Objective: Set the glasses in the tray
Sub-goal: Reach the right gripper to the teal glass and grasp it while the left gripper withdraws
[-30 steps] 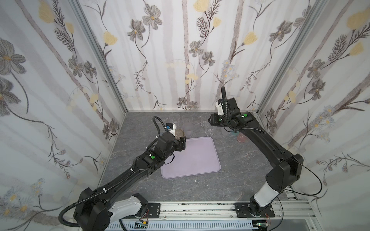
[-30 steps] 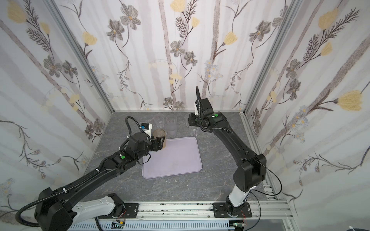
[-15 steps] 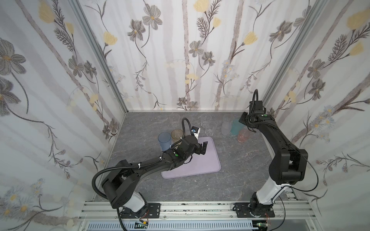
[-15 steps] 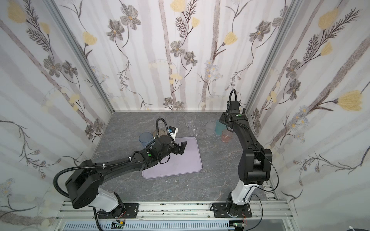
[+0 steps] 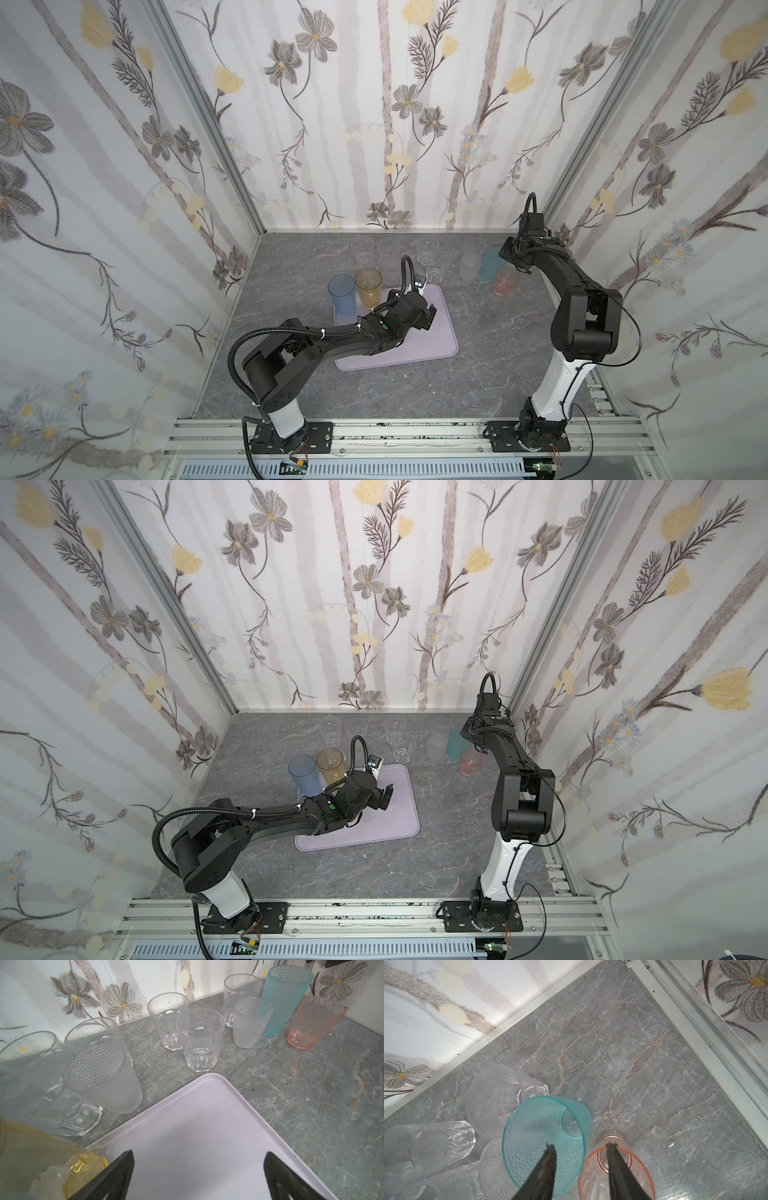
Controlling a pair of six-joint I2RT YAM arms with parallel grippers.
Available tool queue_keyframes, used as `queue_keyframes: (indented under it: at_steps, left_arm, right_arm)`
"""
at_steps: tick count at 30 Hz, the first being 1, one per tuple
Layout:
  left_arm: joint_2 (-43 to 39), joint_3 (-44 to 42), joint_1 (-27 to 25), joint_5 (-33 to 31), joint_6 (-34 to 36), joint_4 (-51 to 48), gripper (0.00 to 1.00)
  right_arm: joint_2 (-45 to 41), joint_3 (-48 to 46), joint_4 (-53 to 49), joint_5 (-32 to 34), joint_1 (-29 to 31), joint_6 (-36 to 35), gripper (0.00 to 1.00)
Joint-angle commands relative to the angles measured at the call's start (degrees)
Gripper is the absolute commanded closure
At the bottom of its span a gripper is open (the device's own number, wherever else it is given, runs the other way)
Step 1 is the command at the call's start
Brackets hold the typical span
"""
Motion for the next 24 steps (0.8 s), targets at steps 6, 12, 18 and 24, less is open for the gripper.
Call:
queue_keyframes:
  at_steps: [6,12,18,24]
  left_arm:
    - [1.0,1.0,0.0,-1.9,-1.0,-2.7,0.0]
    - [0.7,0.7,0.1,2.5,-1.2,-2.6,0.0]
    - [0.3,0.4,0.1,2.1,-0.3,-2.5,0.0]
    - [-1.2,0.0,0.1,2.1,1.9,-1.2,0.0]
  right_arm:
    - [3.3,1.0,1.8,-0.6,0.0,-1.5,0.64]
    - [4.9,1.7,1.9,-0.6,0.0,-2.3,0.74]
    - [4.5,1.9,1.1,0.7,0.1,-3.7,0.87]
    - [0.4,1.0,0.0,2.6,0.6,-4.8,0.97]
